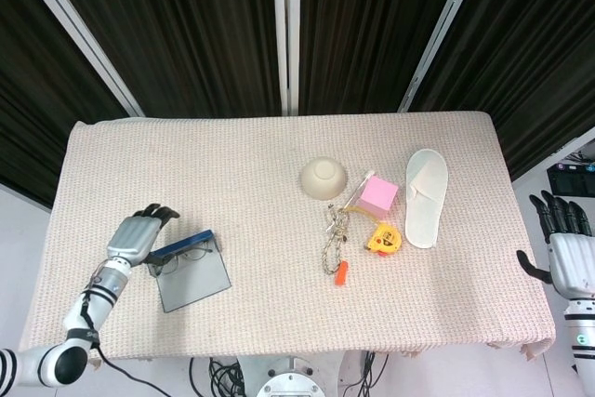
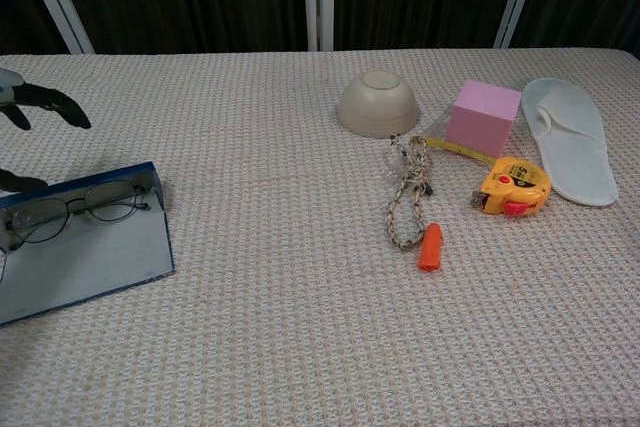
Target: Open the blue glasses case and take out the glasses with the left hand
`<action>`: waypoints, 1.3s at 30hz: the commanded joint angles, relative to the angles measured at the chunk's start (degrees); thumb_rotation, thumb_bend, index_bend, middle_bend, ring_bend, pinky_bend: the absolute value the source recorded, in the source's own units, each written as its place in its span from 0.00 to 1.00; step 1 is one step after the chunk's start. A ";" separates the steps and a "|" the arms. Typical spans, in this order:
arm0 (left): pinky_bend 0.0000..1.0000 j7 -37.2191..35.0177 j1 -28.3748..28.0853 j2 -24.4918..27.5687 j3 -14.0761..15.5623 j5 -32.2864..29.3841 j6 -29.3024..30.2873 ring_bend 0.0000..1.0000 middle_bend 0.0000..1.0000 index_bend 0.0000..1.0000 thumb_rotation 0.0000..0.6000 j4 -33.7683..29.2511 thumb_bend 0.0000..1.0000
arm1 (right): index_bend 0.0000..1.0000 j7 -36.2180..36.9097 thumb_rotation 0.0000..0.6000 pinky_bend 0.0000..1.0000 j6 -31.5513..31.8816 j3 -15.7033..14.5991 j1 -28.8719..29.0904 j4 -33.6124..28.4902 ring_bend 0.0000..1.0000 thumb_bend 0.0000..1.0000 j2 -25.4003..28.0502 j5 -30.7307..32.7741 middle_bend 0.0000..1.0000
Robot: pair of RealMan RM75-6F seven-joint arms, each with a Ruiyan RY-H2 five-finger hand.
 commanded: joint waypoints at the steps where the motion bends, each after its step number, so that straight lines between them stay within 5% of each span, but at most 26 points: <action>1: 0.19 0.15 0.58 -1.64 -0.10 -0.31 -0.98 0.04 0.12 0.21 1.00 1.71 0.25 | 0.00 0.16 1.00 0.00 0.09 0.04 -0.02 -0.32 0.00 0.23 0.34 -0.12 0.00; 39: 0.21 -1.35 0.01 -6.92 -5.18 -7.96 -6.24 0.04 0.18 0.43 1.00 7.39 0.34 | 0.00 0.50 1.00 0.00 -0.95 -0.09 0.07 0.62 0.00 0.23 0.05 1.17 0.00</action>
